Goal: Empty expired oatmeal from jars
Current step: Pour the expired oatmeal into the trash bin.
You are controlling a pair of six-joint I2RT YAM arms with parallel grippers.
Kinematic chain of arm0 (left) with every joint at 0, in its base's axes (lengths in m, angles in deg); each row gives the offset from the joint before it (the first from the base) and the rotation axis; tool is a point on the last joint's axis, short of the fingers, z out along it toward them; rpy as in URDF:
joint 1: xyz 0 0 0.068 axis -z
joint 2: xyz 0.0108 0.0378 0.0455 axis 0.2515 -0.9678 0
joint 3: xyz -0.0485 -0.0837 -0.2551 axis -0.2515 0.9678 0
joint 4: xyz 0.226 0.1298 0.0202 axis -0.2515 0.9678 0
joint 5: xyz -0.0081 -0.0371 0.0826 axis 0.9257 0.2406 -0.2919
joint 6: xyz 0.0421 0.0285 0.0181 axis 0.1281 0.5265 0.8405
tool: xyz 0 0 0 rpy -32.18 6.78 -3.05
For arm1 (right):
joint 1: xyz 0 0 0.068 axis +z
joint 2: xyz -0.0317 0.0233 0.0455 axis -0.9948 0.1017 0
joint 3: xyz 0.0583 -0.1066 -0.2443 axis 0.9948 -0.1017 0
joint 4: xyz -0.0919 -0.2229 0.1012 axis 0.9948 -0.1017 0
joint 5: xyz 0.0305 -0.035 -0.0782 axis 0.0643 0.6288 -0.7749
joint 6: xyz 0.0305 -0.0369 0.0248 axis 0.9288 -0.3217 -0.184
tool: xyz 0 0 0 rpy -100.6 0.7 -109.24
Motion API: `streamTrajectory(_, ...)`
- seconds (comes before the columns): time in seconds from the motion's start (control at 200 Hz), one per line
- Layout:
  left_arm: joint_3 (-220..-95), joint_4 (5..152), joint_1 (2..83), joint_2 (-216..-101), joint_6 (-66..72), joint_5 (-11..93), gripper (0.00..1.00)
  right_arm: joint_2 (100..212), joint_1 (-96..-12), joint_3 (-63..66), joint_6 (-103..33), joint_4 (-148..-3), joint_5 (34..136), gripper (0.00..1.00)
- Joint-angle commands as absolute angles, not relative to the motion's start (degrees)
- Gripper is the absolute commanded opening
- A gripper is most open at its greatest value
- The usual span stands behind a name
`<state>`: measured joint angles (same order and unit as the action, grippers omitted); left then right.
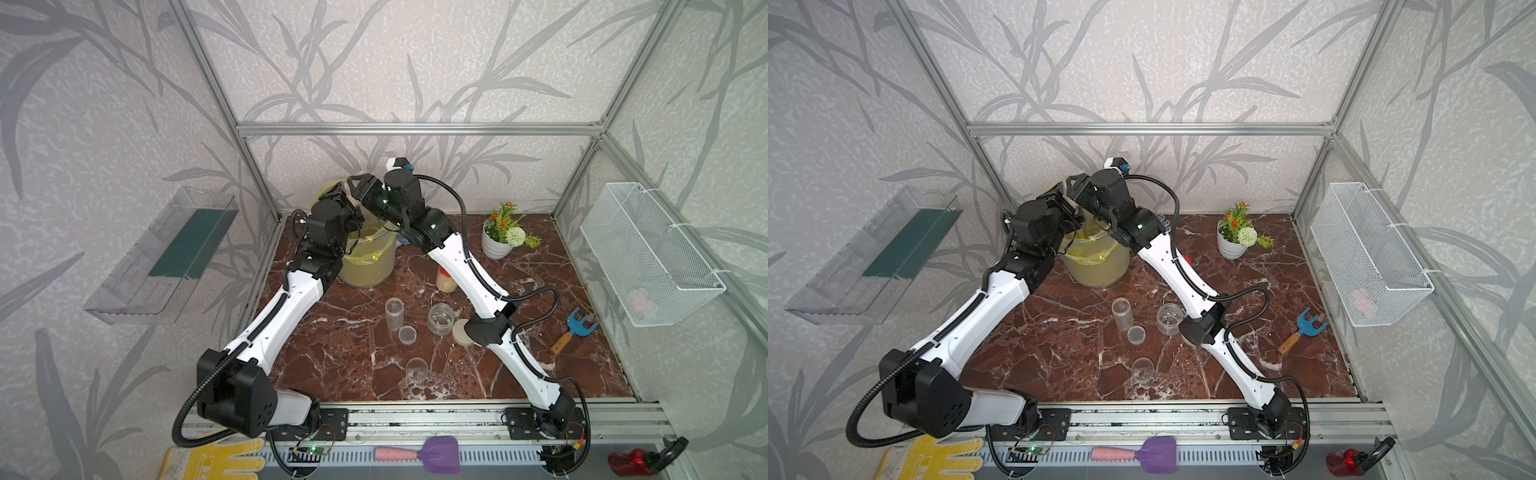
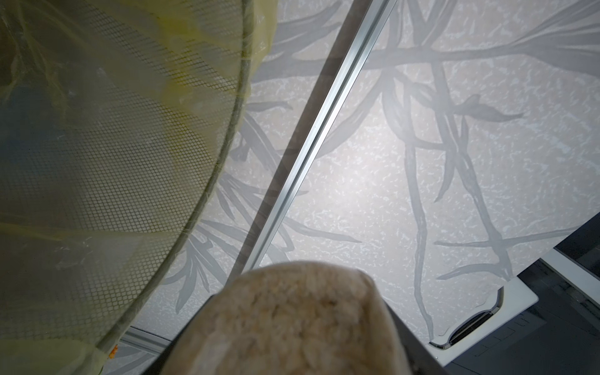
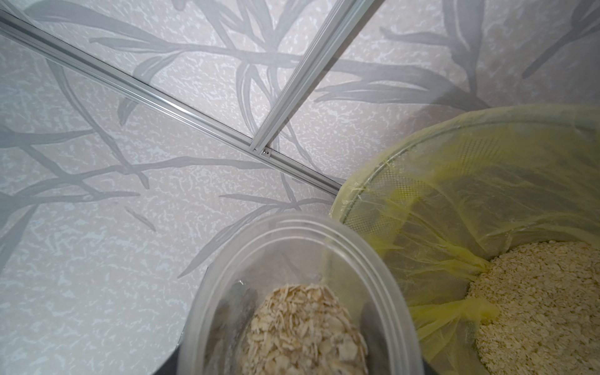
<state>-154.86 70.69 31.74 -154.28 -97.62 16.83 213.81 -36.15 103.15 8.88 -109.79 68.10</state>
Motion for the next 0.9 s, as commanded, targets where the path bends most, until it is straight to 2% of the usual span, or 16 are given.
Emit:
streamTrajectory(0.0, -155.5, 68.0, 31.5, -154.8, -97.2, 19.4, 0.38, 215.1, -34.5, 105.9, 6.0, -111.4, 72.2, 0.16)
streamTrajectory(0.095, -155.4, 67.4, 31.5, -155.1, -97.1, 19.7, 0.28, 215.4, -34.6, 105.8, 6.0, -110.9, 72.5, 0.19)
streamTrajectory(0.205, -155.4, 68.3, 31.5, -154.9, -96.8, 19.9, 0.17, 215.6, -34.5, 105.9, 6.1, -110.2, 72.3, 0.29)
streamTrajectory(0.415, -155.1, 69.2, 30.8, -154.4, -95.4, 19.8, 0.12, 215.2, -34.6, 105.9, 4.5, -110.0, 71.2, 0.62)
streamTrajectory(0.505, -155.5, 69.3, 30.7, -154.6, -94.2, 20.0, 0.11, 214.9, -34.6, 106.0, 4.1, -110.3, 70.9, 0.71)
streamTrajectory(0.63, -155.9, 69.4, 30.8, -155.2, -93.8, 19.9, 0.10, 214.7, -34.6, 106.2, 4.3, -111.4, 70.4, 0.96)
streamTrajectory(0.735, -156.3, 68.9, 30.7, -155.8, -93.6, 20.0, 0.09, 214.2, -34.6, 106.4, 3.8, -113.0, 69.2, 1.00)
streamTrajectory(0.895, -156.9, 69.0, 30.6, -156.4, -92.5, 19.4, 0.09, 213.4, -34.8, 106.1, 3.4, -115.4, 68.1, 0.99)
